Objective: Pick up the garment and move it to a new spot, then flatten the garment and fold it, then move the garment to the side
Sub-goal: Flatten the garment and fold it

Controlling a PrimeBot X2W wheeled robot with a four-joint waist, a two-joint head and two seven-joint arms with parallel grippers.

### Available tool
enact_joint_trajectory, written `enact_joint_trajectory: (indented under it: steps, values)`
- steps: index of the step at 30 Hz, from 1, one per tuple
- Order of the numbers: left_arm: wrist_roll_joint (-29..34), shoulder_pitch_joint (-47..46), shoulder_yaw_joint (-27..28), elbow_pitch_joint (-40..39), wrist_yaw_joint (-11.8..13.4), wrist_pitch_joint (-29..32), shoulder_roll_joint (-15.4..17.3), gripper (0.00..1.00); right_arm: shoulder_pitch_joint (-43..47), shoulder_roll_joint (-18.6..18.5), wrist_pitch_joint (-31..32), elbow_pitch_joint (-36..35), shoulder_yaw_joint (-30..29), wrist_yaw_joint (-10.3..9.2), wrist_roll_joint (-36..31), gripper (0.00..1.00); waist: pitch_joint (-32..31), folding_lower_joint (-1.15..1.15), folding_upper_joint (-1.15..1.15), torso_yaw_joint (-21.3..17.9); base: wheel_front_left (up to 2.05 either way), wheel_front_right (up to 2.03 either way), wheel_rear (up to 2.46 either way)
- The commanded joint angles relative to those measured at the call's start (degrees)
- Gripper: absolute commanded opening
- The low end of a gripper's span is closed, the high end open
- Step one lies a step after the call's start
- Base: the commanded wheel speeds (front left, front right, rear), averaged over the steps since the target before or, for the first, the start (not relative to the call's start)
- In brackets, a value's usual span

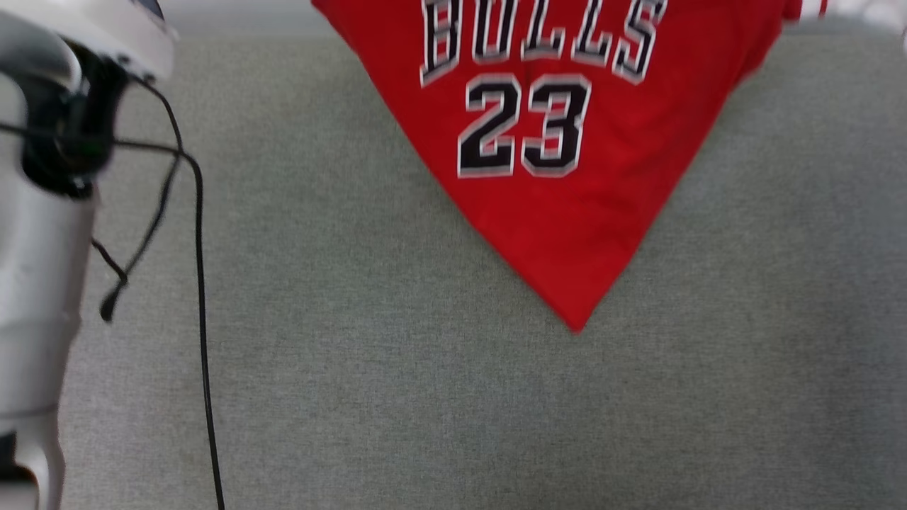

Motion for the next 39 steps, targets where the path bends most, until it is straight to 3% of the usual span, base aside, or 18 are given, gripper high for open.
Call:
enact_joint_trajectory:
  steps: [1, 15, 22, 29, 39]
  values:
    - [0.47, -2.66, 0.20, 1.53, -0.44, -0.68, 0.05, 0.00, -2.91, -0.27, -0.78, 0.73, 0.08, -0.06, -0.73, 0.00, 3.40, -0.01, 0.00, 0.47, 0.00, 0.00, 0.00]
    - [3.83, -28.92, 0.74, 18.91, -5.19, -7.61, 0.58, 0.00, -30.90, 2.13, -10.45, 14.19, 1.93, -0.07, -6.37, 0.00, 12.25, -0.01, 0.00, -0.72, 0.00, 0.00, 0.00]
    - [3.21, -34.69, -0.03, 25.35, -7.44, -8.94, 0.16, 0.00, -39.00, 2.86, -13.56, 20.56, 4.15, -0.07, -6.93, 0.00, 16.69, -0.01, 0.00, -1.09, 0.00, 0.00, 0.00]
    - [1.29, -34.27, -1.24, 32.31, -9.09, -10.57, -1.36, 0.00, -40.79, 3.81, -17.19, 28.80, 5.79, -0.07, -4.62, 0.00, 20.32, -0.01, 0.00, -0.79, 0.00, 0.00, 0.00]
    - [-4.49, -26.97, -4.93, 38.65, -9.58, -12.11, -3.21, 0.00, -33.81, 5.69, -25.16, 41.48, 7.58, -0.06, 1.98, 0.00, 19.68, -0.01, 0.00, -0.76, 0.00, 0.00, 0.00]
